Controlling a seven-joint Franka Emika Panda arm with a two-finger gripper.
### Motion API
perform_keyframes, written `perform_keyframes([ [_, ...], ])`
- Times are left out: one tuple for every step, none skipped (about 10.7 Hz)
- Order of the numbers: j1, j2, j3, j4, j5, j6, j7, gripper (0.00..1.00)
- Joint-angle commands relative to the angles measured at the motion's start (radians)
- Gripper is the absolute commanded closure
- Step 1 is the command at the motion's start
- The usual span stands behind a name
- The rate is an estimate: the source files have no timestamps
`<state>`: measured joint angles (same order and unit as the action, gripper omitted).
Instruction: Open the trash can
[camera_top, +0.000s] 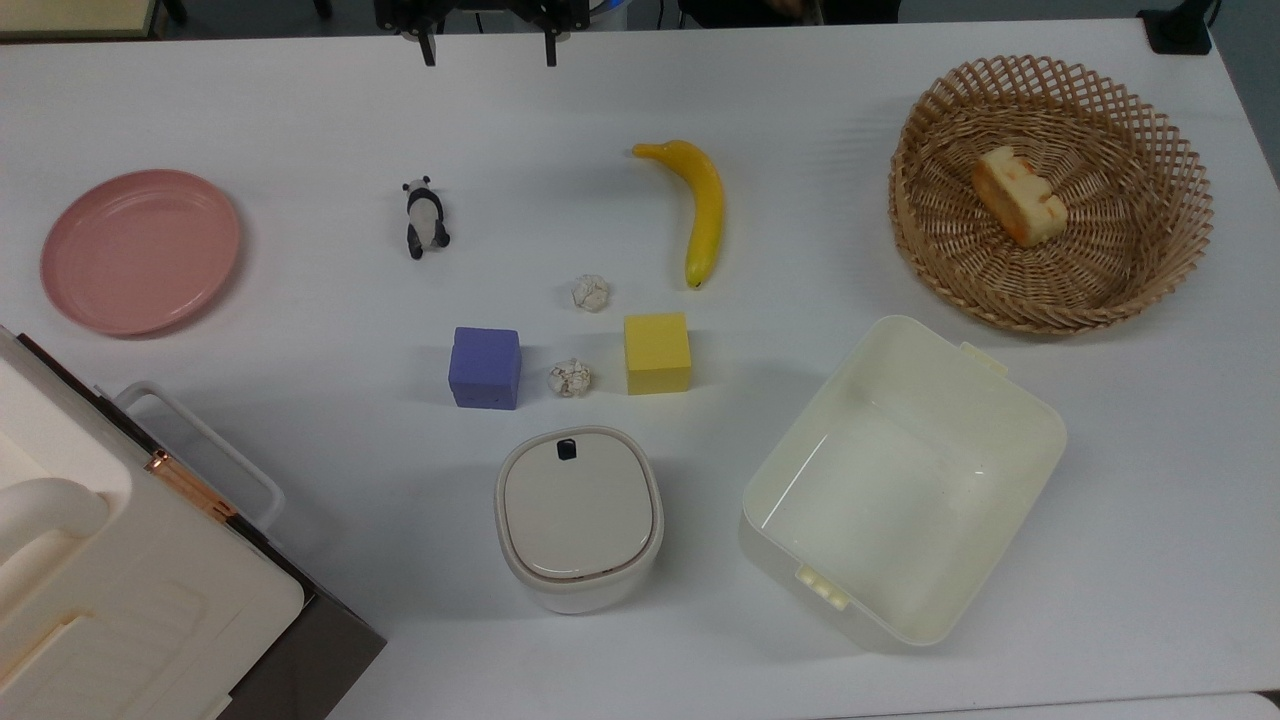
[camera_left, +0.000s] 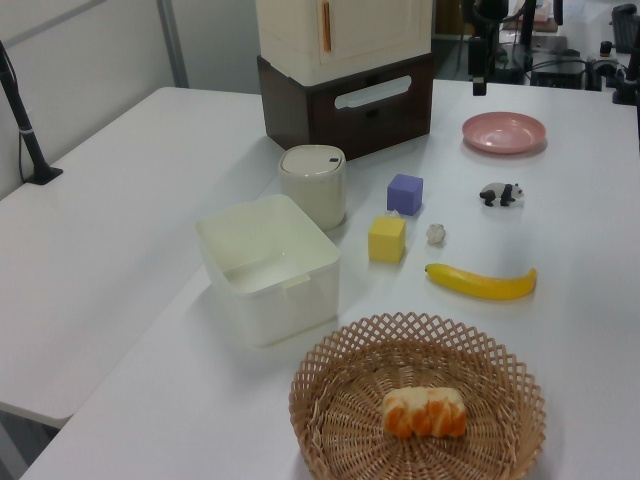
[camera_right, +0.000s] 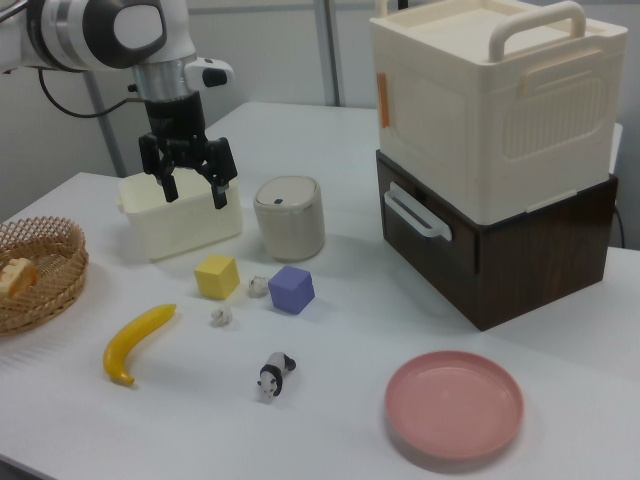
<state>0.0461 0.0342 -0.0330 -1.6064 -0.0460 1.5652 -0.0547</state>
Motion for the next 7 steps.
perform_keyframes([
  [0.004,-0.011,-0.004,-0.013,0.017,0.015,-0.022,0.0],
  [0.004,-0.013,-0.005,-0.012,0.017,0.016,-0.013,0.0],
  [0.004,-0.014,-0.005,-0.012,0.018,0.018,-0.007,0.0],
  [0.0,-0.017,-0.004,-0.012,0.02,0.033,-0.005,0.0],
  [-0.003,-0.017,-0.007,-0.01,0.024,0.039,0.012,0.0],
  [-0.003,-0.017,-0.011,-0.009,0.041,0.052,0.036,0.0],
  [-0.003,-0.019,-0.013,-0.01,0.047,0.058,0.044,0.0],
])
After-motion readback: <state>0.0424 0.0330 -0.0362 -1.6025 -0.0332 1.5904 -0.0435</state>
